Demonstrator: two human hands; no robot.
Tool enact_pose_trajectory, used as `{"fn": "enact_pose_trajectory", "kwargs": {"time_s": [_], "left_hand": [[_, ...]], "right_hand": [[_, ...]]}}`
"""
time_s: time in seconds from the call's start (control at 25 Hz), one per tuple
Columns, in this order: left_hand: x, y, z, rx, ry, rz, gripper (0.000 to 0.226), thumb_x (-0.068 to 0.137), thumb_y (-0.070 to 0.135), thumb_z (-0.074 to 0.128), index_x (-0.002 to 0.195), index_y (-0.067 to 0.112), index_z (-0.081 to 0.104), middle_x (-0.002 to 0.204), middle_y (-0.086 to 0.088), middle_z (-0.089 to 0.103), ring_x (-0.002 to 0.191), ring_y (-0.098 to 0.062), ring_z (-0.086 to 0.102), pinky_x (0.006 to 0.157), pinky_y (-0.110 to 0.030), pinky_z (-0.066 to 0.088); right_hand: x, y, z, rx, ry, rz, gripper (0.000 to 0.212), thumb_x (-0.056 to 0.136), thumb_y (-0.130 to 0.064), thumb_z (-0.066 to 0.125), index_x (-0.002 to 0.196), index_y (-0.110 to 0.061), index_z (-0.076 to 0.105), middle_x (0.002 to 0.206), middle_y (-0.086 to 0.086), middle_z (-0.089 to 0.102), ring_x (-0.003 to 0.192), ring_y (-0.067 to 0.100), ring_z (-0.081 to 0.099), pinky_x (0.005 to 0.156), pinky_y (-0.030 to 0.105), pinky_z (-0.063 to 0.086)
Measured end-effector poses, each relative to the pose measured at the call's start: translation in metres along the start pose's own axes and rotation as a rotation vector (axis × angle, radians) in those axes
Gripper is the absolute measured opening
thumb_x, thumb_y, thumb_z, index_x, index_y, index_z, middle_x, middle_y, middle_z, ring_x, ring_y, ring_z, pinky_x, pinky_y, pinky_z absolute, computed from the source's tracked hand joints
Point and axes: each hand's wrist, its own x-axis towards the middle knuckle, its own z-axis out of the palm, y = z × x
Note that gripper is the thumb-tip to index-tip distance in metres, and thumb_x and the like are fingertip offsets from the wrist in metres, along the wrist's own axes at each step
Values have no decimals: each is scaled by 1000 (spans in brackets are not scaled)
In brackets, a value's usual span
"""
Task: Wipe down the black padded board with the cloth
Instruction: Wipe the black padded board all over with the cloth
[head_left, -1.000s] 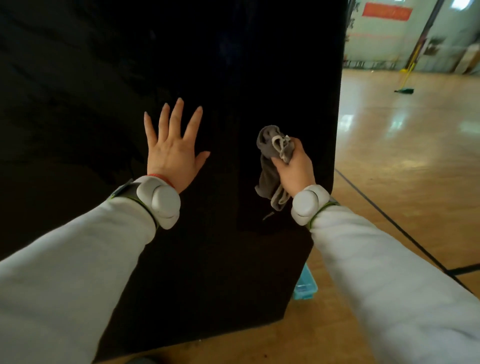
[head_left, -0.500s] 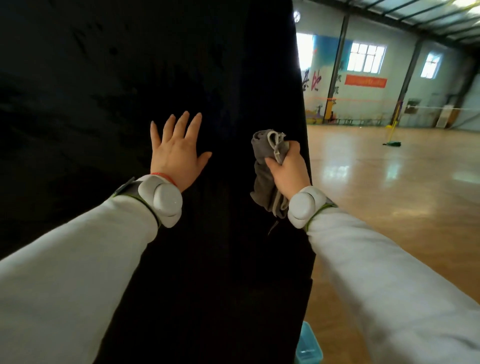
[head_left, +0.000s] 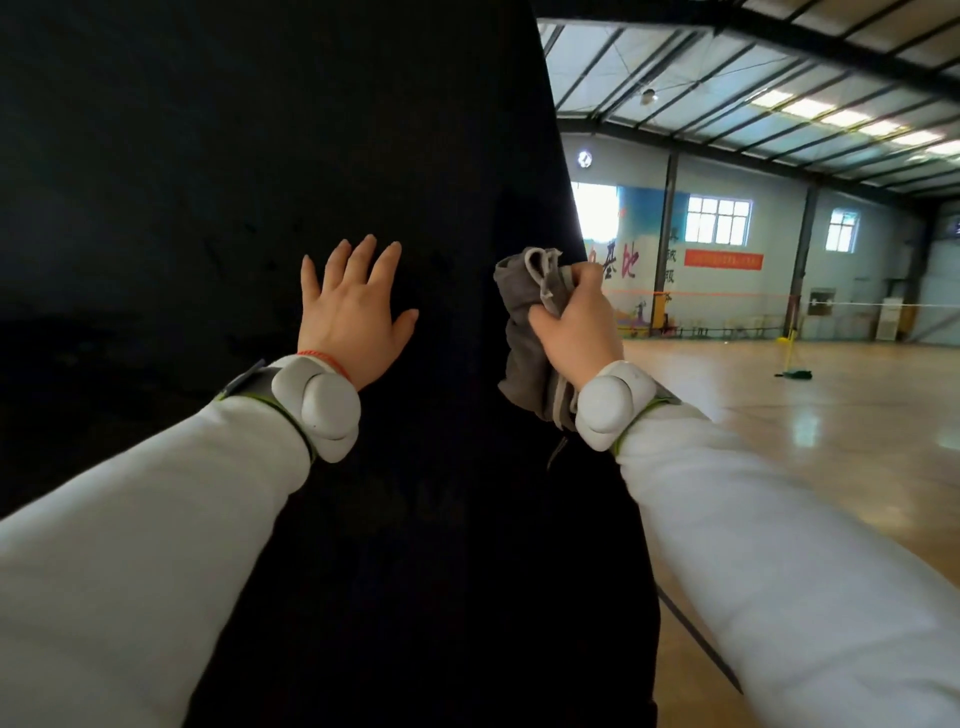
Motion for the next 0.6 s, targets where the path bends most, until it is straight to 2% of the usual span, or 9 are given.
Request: {"fn": "enact_pose_trajectory", "kwargs": {"time_s": [0.16, 0.24, 0.4, 0.6], "left_hand": [[26, -8, -9, 6, 29, 30, 68, 93, 39, 47, 149, 19, 15, 156, -9, 14, 143, -30, 7, 116, -51, 3], [43, -14, -13, -12, 41, 36, 69, 92, 39, 48, 149, 20, 13, 156, -9, 12, 144, -29, 5, 116, -51, 4], [70, -23, -16, 10, 58, 55, 73, 91, 41, 50, 150, 23, 9, 157, -9, 7, 144, -29, 1, 116, -51, 2], [104, -36, -9, 32, 27, 47, 77, 90, 45, 50, 150, 25, 6, 157, -9, -2, 144, -30, -5, 115, -51, 0]], "right_hand": [[30, -18, -4, -47, 135, -121, 25, 87, -18, 54, 111, -15, 47, 93, -2, 58, 90, 23, 57, 75, 33, 45], [50, -26, -6, -111, 209, -180, 28, 87, -17, 55, 115, -16, 51, 102, 3, 60, 96, 23, 56, 77, 30, 43], [86, -32, -6, -269, 304, -207, 33, 86, -16, 56, 119, -21, 53, 109, 8, 59, 104, 28, 53, 88, 43, 44], [111, -46, 0, -326, 348, -244, 39, 86, -11, 54, 123, -24, 55, 119, 6, 56, 113, 28, 46, 93, 39, 37]]}}
